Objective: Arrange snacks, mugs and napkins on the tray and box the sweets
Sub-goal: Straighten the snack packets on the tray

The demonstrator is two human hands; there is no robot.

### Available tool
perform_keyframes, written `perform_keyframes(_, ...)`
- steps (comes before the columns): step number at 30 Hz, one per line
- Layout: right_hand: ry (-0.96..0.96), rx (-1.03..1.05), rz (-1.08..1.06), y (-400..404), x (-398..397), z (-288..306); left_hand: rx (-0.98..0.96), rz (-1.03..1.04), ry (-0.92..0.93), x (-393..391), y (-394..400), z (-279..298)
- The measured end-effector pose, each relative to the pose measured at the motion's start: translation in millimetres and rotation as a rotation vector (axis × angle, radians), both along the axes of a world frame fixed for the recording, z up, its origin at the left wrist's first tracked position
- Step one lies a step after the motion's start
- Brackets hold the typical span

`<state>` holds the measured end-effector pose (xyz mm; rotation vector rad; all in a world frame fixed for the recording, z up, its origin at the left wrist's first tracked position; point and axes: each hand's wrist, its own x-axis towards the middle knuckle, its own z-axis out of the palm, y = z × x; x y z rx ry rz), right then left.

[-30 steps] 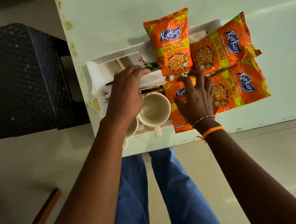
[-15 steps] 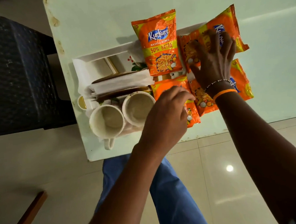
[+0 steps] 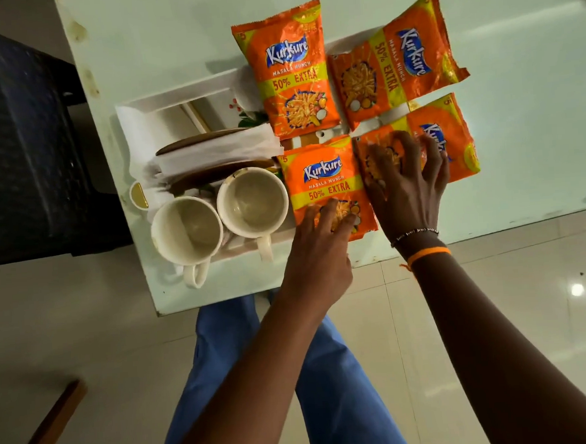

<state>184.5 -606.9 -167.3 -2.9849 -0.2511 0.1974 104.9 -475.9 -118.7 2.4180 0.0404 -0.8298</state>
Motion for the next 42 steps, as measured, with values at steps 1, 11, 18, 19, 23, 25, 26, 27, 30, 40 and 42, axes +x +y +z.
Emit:
perform_keyframes(1,0.002,-0.003,-0.008,2.4,3.9,-2.3,0.003,-0.002,0.006,-0.4,0.2,-1.3)
perform_keyframes(11,-0.019,0.241,-0.343,8.5,-38.8,18.4,-0.258,0.471,-0.217,-42.1,12.4,7.0)
perform_keyframes(18,0.004,0.793,-0.910,-4.6,-68.2,5.4,-0.632,1.474,0.285,-105.5,59.0,-18.3)
perform_keyframes(19,0.072,0.895,-0.987,-4.5,-67.3,2.0,-0.652,1.614,0.263,-109.7,70.3,-21.9)
perform_keyframes(23,0.198,1.093,-1.046,-2.7,-51.8,-8.1,-0.732,1.809,0.080,-109.3,115.5,-28.4)
perform_keyframes(25,0.229,1.029,-1.023,-1.6,-44.6,-10.3,-0.760,1.733,0.047,-103.1,129.8,-32.7)
perform_keyframes(26,0.239,1.005,-1.027,-1.3,-43.0,-8.6,-0.739,1.657,0.039,-99.9,134.7,-34.2)
perform_keyframes(27,0.243,1.013,-1.048,-1.8,-41.0,-6.8,-0.689,1.567,0.033,-97.2,138.1,-36.0)
perform_keyframes(30,0.310,1.075,-1.067,-12.9,-31.4,-4.1,-0.595,1.451,0.000,-92.7,141.8,-41.2)
perform_keyframes(40,0.404,1.114,-0.986,-29.8,-19.9,-5.7,-0.466,1.359,-0.144,-90.9,150.8,-47.8)
perform_keyframes(42,0.361,1.071,-0.987,-31.9,-16.7,-5.7,-0.429,1.323,-0.165,-87.3,147.9,-46.2)
